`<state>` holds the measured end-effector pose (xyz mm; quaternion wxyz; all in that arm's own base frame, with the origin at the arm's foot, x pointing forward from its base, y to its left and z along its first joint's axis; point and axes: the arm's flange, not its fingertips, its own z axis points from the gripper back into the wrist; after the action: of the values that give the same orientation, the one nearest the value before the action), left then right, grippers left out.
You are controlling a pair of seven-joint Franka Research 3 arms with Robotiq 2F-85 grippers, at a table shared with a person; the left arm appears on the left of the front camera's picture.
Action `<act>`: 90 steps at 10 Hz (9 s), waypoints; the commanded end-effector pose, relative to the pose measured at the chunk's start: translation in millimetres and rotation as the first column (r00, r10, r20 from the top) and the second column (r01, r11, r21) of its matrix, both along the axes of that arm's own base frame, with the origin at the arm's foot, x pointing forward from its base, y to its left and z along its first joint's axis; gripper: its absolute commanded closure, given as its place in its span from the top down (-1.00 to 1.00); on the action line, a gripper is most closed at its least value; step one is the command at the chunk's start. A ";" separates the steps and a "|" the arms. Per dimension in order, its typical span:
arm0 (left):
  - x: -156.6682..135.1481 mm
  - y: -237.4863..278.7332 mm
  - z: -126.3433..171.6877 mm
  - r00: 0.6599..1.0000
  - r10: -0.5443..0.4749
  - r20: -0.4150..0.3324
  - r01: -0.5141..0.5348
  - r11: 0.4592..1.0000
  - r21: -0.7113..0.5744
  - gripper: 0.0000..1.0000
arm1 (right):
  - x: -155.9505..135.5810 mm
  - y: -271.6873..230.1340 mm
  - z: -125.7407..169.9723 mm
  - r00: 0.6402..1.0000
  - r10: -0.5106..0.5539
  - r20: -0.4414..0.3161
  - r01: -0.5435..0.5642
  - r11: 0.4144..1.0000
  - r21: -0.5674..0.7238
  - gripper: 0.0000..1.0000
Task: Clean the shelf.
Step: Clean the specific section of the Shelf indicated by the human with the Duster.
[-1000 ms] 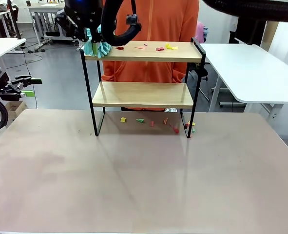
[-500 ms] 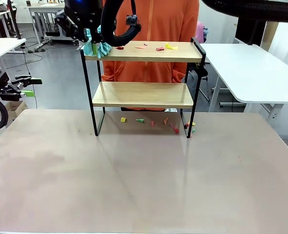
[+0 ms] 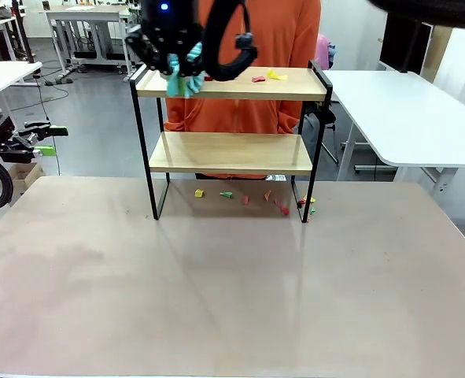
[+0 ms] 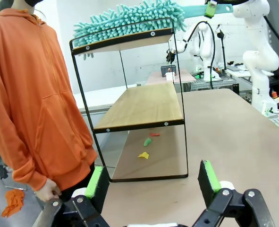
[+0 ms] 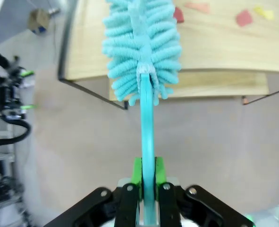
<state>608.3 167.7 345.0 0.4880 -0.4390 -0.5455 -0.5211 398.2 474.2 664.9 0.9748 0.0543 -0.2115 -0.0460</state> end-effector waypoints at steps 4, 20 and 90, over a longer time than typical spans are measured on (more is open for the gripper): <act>-1.8 -2.6 2.6 1.000 -0.007 -0.002 0.007 1.000 0.009 1.00 | -12.9 -119.2 -17.7 0.999 -0.021 -0.031 0.022 0.999 0.032 -0.74; -1.8 -2.6 2.6 1.000 -0.007 -0.002 0.007 1.000 0.009 1.00 | -47.5 -219.3 19.0 0.988 -0.058 0.143 0.057 0.998 0.011 -0.74; -1.8 -2.6 2.6 1.000 -0.007 -0.002 0.007 1.000 0.009 1.00 | -60.7 -51.0 -206.3 0.940 0.318 -0.127 -0.327 0.943 -0.060 -0.74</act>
<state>608.3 167.7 345.1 0.4880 -0.4389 -0.5455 -0.5211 320.6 397.6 464.0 0.9786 0.0718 -0.1264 0.1458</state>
